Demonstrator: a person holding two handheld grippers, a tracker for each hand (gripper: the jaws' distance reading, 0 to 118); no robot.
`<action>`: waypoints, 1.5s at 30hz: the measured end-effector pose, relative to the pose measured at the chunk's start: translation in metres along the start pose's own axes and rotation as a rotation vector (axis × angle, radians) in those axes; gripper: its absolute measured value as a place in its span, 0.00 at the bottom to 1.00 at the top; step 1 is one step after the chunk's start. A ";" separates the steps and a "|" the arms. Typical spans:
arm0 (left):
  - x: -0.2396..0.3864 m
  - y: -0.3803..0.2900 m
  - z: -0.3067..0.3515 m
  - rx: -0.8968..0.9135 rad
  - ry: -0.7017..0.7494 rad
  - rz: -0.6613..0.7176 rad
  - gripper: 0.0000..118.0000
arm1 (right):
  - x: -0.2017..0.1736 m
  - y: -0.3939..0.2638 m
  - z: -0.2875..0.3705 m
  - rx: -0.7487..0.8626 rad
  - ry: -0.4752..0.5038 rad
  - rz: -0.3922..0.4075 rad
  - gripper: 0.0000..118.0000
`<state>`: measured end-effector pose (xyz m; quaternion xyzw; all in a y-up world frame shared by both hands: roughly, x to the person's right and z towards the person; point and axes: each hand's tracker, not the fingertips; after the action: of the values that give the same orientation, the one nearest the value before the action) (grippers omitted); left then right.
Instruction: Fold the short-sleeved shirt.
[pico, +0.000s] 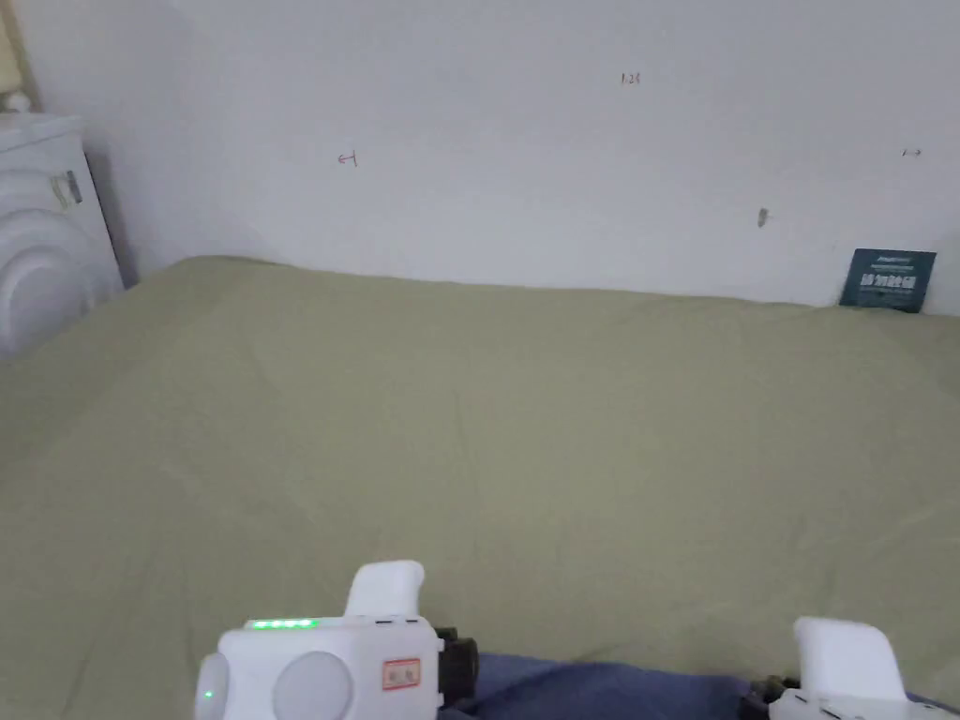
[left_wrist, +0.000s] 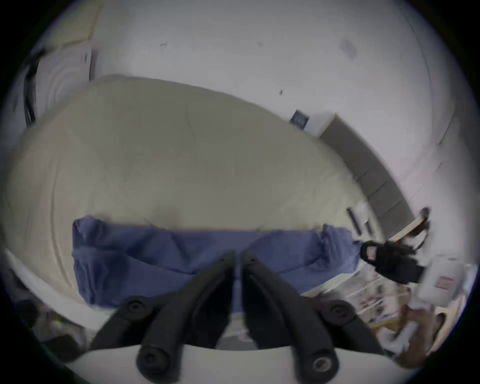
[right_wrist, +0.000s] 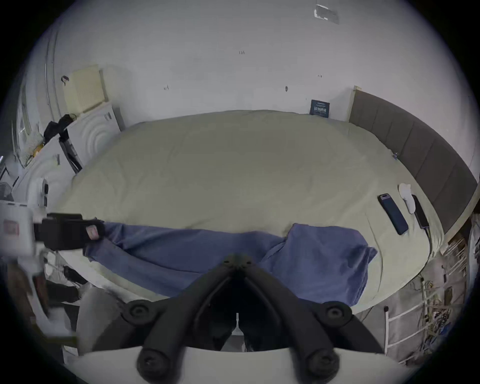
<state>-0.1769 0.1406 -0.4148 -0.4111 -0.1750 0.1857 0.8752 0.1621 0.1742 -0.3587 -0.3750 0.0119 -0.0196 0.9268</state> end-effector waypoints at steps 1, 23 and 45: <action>-0.031 0.008 0.007 0.035 -0.077 0.009 0.17 | 0.004 0.002 0.000 0.007 -0.002 -0.001 0.01; -0.193 -0.032 -0.002 -0.038 -0.338 0.517 0.18 | 0.022 0.007 -0.008 -0.086 0.065 -0.102 0.01; 0.072 0.026 -0.014 -0.178 -0.232 -0.374 0.15 | 0.060 -0.010 0.041 -0.045 0.066 -0.165 0.01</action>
<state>-0.1131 0.1809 -0.4327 -0.4228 -0.3631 0.0505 0.8288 0.2230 0.1925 -0.3226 -0.3947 0.0122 -0.1078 0.9124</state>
